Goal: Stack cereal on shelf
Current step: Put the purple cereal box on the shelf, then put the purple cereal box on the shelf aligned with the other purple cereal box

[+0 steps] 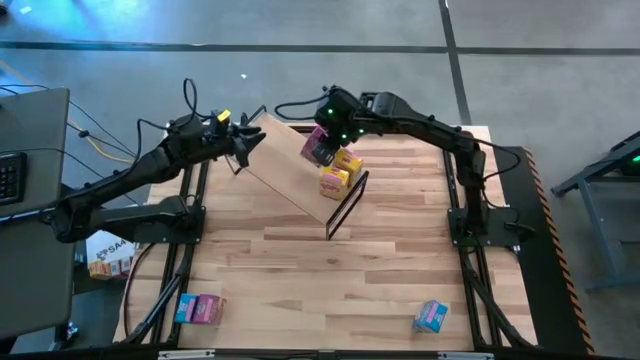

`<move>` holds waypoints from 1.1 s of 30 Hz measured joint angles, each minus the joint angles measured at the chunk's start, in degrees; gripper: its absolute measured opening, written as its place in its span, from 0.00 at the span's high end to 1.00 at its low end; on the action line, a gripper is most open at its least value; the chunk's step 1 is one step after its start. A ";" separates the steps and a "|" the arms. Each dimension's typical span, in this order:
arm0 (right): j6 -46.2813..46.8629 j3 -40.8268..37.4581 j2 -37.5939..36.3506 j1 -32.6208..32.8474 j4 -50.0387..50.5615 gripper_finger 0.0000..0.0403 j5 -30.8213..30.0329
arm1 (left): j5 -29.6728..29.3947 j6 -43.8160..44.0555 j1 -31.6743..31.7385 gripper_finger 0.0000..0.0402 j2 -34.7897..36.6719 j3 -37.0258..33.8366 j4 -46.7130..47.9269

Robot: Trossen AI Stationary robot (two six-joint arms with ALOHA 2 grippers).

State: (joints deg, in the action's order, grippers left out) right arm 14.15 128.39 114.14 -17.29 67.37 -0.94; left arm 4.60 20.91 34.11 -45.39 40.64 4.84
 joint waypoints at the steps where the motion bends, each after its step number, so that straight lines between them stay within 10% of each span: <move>1: -0.02 0.01 0.17 -0.01 0.11 0.76 0.07 | 0.04 0.02 0.00 0.63 -0.39 0.00 0.02; 10: -0.02 -0.01 1.50 -0.01 0.66 0.73 -0.05 | 2.34 -0.03 -0.04 0.63 -4.62 -0.04 -0.93; 23: -1.02 -0.01 1.51 0.08 0.09 0.38 0.14 | 2.36 -1.58 -0.04 0.63 -9.54 -0.07 -2.53; 33: -1.75 3.77 1.54 0.08 2.83 0.36 2.59 | 3.46 -4.57 1.60 0.63 -7.00 -0.09 -5.62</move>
State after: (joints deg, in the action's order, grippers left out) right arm 12.40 132.16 115.68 -17.21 70.20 1.65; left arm 8.06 16.34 35.71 -52.39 40.56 -0.78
